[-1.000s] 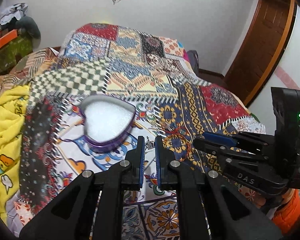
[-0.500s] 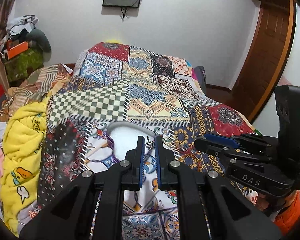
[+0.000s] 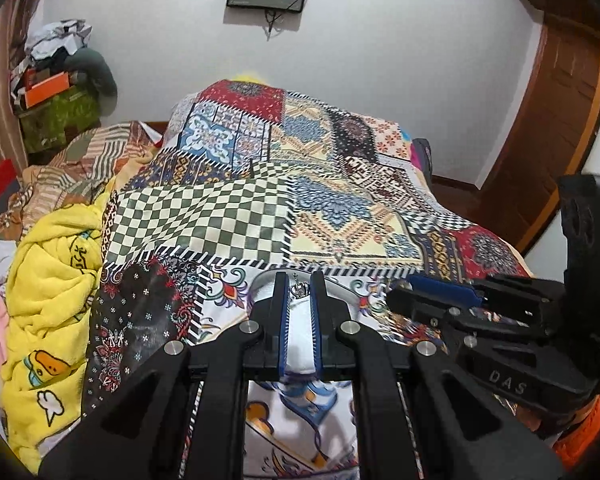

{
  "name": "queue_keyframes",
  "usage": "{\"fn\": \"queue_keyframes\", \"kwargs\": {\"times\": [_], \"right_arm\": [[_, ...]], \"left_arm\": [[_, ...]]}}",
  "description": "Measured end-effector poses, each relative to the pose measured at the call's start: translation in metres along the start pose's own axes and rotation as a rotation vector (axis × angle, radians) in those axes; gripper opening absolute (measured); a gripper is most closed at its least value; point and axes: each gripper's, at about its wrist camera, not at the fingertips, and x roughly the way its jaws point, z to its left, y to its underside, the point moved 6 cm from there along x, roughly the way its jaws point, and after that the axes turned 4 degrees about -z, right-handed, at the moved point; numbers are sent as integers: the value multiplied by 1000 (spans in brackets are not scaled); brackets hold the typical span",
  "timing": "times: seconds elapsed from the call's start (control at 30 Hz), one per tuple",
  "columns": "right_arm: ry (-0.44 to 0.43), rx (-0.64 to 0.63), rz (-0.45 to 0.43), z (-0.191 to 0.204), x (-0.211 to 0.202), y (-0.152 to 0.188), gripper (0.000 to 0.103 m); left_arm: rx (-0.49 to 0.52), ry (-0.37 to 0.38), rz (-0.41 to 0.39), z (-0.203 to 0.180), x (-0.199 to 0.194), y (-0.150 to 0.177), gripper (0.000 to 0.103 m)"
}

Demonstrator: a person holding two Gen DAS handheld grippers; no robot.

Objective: Organize jewelry
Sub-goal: 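Carry the silver ring over the heart tin and open the right gripper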

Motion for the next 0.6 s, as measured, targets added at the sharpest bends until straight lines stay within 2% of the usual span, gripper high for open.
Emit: {"fn": "queue_keyframes", "kwargs": {"times": [0.27, 0.6], "right_arm": [[-8, -41, 42, 0, 25, -3, 20], [-27, -92, 96, 5, 47, 2, 20]], "left_arm": [[-23, 8, 39, 17, 32, -4, 9], [-37, 95, 126, 19, 63, 3, 8]]}}
